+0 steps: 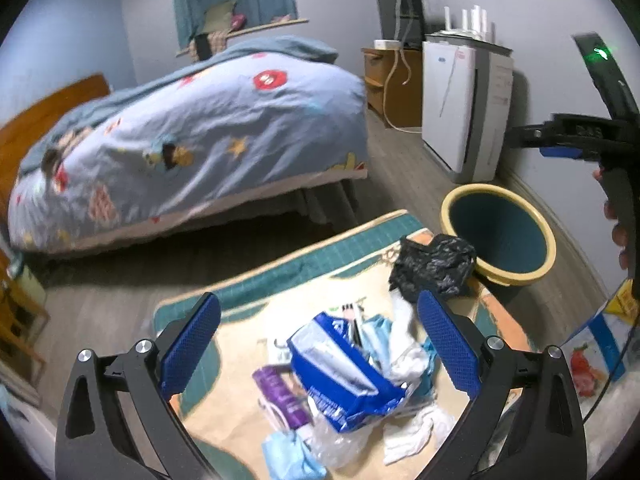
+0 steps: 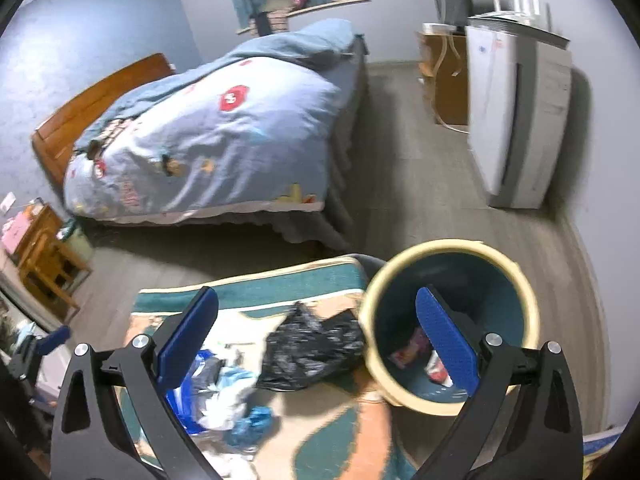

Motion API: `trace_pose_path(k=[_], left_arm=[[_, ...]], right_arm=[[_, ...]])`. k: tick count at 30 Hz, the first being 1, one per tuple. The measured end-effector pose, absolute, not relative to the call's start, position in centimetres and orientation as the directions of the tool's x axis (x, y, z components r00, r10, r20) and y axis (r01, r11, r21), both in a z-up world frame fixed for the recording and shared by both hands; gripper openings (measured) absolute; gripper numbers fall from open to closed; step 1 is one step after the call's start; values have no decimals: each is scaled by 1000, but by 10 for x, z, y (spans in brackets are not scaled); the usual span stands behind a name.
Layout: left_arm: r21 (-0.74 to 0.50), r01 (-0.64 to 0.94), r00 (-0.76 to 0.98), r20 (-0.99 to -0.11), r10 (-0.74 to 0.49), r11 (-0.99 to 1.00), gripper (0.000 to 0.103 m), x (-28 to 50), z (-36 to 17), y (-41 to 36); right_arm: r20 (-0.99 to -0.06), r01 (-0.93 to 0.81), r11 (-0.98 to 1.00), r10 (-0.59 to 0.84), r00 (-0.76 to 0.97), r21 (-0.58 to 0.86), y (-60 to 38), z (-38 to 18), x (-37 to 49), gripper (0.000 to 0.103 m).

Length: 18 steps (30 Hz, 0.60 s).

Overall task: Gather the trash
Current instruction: 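Move both open tools back over the cushion toward the remaining trash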

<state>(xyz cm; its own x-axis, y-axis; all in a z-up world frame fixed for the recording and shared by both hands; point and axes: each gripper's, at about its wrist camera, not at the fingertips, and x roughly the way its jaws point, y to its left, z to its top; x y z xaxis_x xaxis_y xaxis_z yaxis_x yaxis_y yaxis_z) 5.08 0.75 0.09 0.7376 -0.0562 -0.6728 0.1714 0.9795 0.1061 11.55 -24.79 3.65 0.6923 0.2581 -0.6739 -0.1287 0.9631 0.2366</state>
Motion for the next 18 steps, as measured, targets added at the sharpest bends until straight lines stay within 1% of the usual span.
trace_pose_path(k=[5,9,11,15,18], left_arm=[[36,143,721,-689,-79,989,98,51,-2,38],[-2,120,720,-688,-88,993,98,52,-2,56],[-15,101,723,-685,-84,995,98,53,-1,64],[-13,82,723,-687,-68,997,98,56,-2,75],[8,71,721,-691,-46,997,98,59,-4,80]], right_arm=[[-668,-129,950,292,684,284,-241,33,114,97],[-720,-72,956,262,643,284,-234,21,124,97],[-733,-55,944,288,616,325,-233,14,128,97],[-716,-102,911,381,585,400,-224,4,130,97],[-693,-110,924,350,630,367,-218,10,127,97]])
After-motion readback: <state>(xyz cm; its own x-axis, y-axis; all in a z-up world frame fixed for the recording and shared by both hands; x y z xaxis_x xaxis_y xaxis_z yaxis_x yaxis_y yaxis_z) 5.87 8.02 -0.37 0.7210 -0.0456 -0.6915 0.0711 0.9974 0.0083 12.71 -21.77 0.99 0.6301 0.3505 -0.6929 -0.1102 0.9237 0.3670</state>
